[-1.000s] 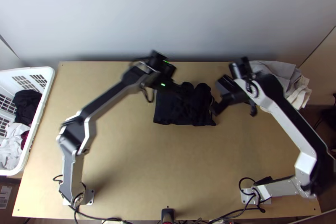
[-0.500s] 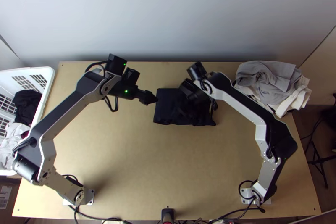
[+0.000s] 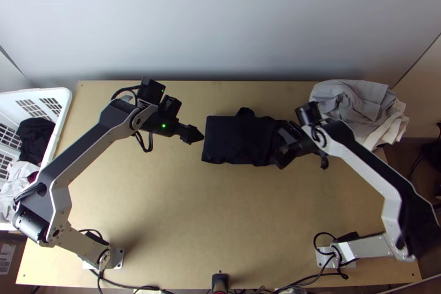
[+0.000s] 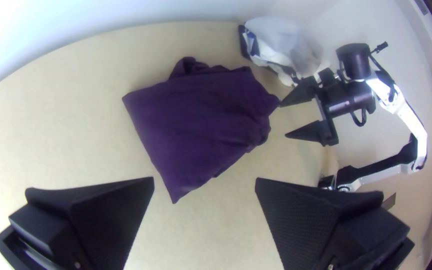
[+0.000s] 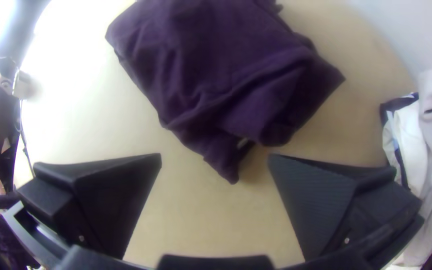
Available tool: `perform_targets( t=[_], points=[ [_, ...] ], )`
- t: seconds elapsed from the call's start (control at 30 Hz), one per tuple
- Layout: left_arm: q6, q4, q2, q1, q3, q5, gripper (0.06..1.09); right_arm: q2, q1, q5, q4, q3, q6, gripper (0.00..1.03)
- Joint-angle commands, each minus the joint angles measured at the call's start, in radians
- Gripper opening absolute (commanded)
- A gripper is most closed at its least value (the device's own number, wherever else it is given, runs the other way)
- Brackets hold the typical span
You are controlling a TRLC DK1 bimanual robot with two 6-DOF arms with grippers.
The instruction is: Fold the t-shirt
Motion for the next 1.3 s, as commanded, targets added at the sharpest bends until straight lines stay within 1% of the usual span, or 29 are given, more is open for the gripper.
perform_targets(
  t=[0.0,0.13,0.2,0.3,0.4,0.57,0.7,0.77,0.83,1.07,1.17,1.2,1.23,1.27],
  points=[
    [0.004,-0.001,-0.013,0.003,-0.018,-0.007,1.04,-0.100,0.039,0.004,0.011,0.013,0.001,1.00],
    [0.013,-0.009,-0.053,0.016,-0.050,-0.014,1.04,-0.025,0.180,0.076,0.036,0.145,0.003,1.00],
    [0.016,-0.012,-0.068,0.027,-0.067,-0.014,1.04,0.032,0.244,0.093,0.037,0.206,-0.005,1.00],
    [0.019,-0.018,-0.090,0.047,-0.092,-0.014,1.04,0.108,0.332,0.140,0.082,0.225,-0.060,1.00],
    [0.019,-0.018,-0.108,0.062,-0.113,-0.018,1.04,0.170,0.372,0.170,0.152,0.202,-0.114,1.00],
    [0.021,-0.024,-0.126,0.085,-0.135,-0.029,1.04,0.237,0.373,0.182,0.235,0.168,-0.160,1.00],
    [0.029,-0.027,-0.133,0.101,-0.142,-0.029,1.04,0.262,0.370,0.186,0.266,0.148,-0.172,1.00],
    [0.030,-0.027,-0.130,0.104,-0.144,-0.029,1.04,0.280,0.363,0.222,0.298,0.133,-0.183,1.00],
    [0.032,-0.026,-0.125,0.104,-0.141,-0.029,1.04,0.299,0.353,0.259,0.330,0.127,-0.183,1.00],
    [0.032,-0.026,-0.116,0.101,-0.133,-0.031,1.04,0.366,0.352,0.274,0.375,0.096,-0.172,1.00],
    [0.033,-0.027,-0.117,0.104,-0.135,-0.034,1.04,0.394,0.350,0.283,0.378,0.105,-0.149,0.99],
    [0.033,-0.029,-0.120,0.105,-0.135,-0.034,1.04,0.404,0.349,0.286,0.378,0.108,-0.141,0.92],
    [0.035,-0.030,-0.122,0.107,-0.135,-0.034,1.04,0.411,0.347,0.288,0.378,0.110,-0.130,0.82],
    [0.035,-0.032,-0.123,0.110,-0.136,-0.034,1.04,0.418,0.344,0.288,0.378,0.114,-0.121,0.67]
  ],
)
